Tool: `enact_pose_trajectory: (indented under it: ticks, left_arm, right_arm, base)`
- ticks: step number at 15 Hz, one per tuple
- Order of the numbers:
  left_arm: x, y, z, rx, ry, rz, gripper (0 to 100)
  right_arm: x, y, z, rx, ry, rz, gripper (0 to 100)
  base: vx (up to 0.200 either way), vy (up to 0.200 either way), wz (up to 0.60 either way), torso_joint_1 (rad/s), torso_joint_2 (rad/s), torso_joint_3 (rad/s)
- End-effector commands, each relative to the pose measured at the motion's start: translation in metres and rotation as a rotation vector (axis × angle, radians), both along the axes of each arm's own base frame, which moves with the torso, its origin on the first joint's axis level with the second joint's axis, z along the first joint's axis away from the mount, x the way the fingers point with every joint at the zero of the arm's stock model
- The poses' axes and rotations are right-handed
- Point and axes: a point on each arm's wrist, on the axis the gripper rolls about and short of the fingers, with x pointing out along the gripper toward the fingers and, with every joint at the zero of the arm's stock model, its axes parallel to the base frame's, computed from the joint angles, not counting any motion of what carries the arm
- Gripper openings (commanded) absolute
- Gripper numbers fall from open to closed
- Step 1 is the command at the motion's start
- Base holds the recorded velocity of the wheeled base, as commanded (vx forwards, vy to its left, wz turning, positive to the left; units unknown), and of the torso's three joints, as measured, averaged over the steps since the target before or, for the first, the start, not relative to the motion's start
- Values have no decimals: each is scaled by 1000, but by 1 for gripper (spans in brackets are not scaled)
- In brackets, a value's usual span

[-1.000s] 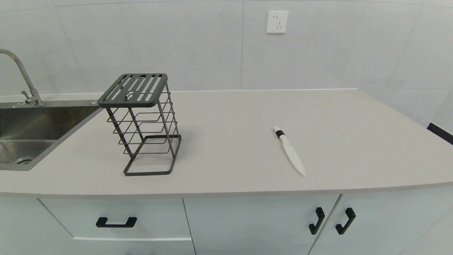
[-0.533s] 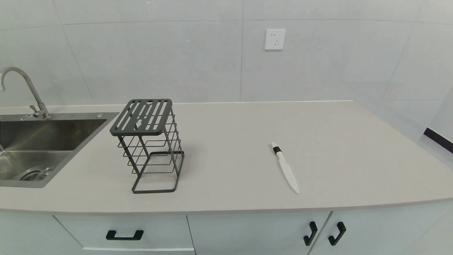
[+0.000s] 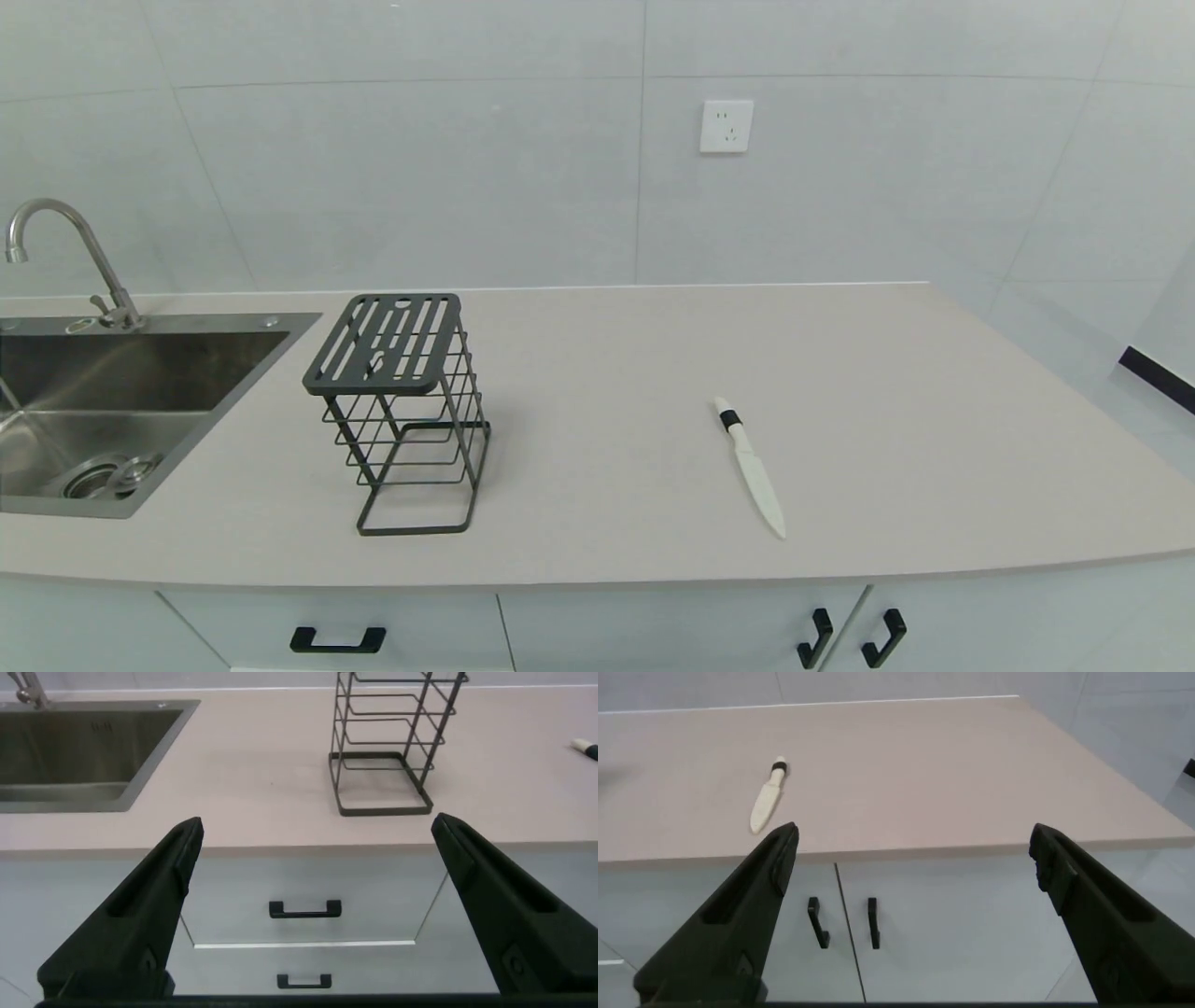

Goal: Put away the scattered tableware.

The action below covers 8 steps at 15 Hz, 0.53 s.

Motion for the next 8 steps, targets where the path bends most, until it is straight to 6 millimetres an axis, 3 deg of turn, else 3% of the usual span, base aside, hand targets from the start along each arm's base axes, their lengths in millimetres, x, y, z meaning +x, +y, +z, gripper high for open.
enact_pose_trajectory:
  ticks: [1, 4, 8]
  left_arm:
    - [0, 0, 0, 0, 1, 0, 100]
    - [0, 0, 0, 0, 1, -1, 100]
    - [0, 0, 0, 0, 1, 0, 100]
  right_arm:
    - [0, 0, 0, 0, -1, 0, 100]
    - [0, 0, 0, 0, 1, 0, 100]
    - [0, 0, 0, 0, 1, 0, 100]
  base:
    - [0, 0, 0, 0, 0, 0]
    - [0, 0, 0, 22, -38, -20]
    - [0, 0, 0, 239, -472, -234]
